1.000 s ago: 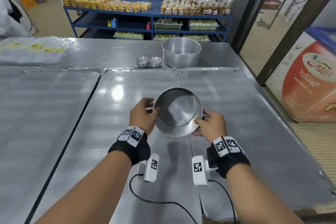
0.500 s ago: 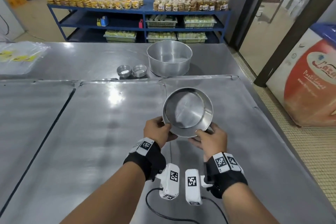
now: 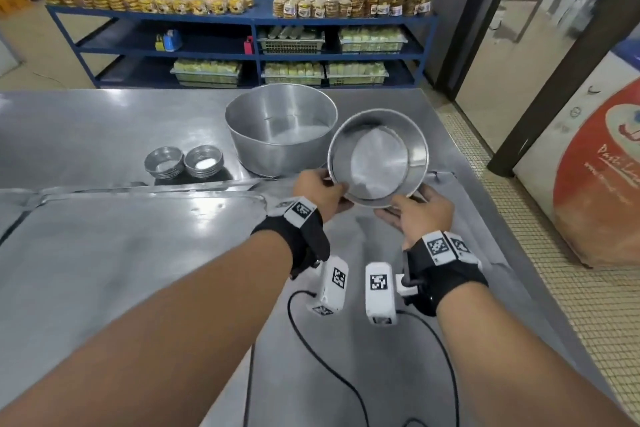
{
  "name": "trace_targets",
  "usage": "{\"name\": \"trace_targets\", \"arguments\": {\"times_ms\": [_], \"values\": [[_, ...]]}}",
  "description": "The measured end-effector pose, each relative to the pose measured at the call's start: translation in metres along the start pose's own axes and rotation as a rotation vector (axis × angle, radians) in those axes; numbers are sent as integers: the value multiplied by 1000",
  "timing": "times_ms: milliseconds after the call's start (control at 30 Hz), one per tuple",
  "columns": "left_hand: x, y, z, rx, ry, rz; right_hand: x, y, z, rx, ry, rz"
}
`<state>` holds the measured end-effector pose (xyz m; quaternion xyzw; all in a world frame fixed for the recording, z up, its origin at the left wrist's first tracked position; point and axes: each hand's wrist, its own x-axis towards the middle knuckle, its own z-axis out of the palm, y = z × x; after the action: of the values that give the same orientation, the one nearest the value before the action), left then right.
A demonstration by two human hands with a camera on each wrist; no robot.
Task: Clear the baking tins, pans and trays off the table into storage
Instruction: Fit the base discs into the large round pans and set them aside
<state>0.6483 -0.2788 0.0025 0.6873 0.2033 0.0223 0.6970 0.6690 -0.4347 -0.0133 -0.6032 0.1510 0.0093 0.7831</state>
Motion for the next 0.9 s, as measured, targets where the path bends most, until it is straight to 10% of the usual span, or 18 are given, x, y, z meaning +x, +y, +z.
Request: {"name": "trace_targets", "arguments": {"times_ms": [433, 900], "values": [[159, 8, 35, 272, 97, 30, 140, -19, 32, -350, -70, -138], [190, 17, 46, 239, 162, -10, 205, -16, 49, -762, 64, -227]]}}
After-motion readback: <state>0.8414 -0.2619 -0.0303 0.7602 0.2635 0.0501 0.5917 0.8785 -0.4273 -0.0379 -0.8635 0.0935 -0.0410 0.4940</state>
